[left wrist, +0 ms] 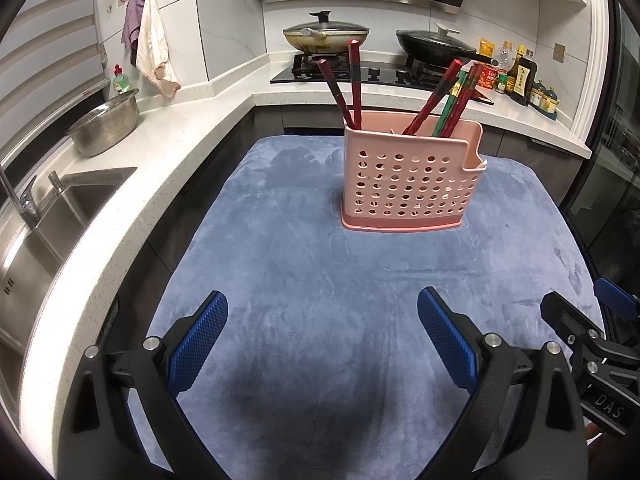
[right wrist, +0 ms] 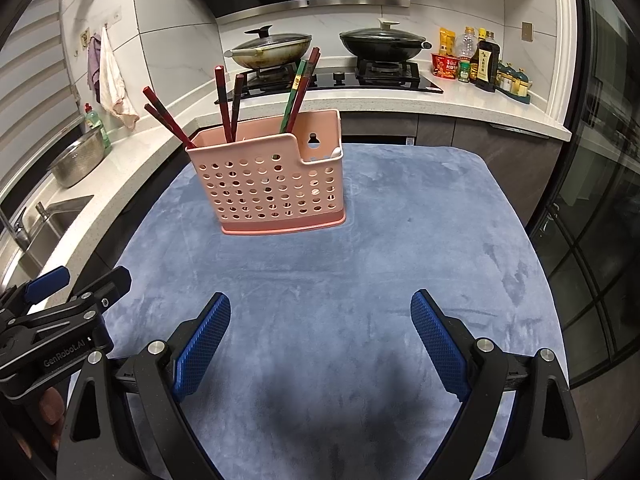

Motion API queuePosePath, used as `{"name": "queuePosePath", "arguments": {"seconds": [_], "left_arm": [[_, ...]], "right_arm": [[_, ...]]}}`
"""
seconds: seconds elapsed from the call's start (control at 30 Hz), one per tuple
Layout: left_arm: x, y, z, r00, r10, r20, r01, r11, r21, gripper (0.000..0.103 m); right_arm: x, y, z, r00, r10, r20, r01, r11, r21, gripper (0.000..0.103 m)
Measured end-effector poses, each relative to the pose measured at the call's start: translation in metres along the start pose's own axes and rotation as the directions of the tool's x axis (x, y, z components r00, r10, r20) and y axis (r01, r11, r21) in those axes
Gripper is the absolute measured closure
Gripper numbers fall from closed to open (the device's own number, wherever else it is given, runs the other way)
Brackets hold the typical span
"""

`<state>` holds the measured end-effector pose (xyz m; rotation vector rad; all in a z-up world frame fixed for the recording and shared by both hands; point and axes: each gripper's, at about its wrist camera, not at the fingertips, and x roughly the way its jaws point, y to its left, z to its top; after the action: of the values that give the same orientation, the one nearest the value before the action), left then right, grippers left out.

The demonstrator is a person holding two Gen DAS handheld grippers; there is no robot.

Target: Organize utensils

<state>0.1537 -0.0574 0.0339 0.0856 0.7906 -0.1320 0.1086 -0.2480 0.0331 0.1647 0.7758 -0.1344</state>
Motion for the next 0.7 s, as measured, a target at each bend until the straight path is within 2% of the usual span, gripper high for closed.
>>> {"name": "queuePosePath", "arguments": {"seconds": [0.7], "left_arm": [[-0.0006, 0.0014, 0.0081, 1.0, 0.002, 0.013, -0.003, 1.0, 0.009, 0.012]], "right_arm": [[0.0001, 0.0001, 0.0017, 1.0, -0.003, 0.001, 0.003, 1.0, -0.006, 0.015]]}}
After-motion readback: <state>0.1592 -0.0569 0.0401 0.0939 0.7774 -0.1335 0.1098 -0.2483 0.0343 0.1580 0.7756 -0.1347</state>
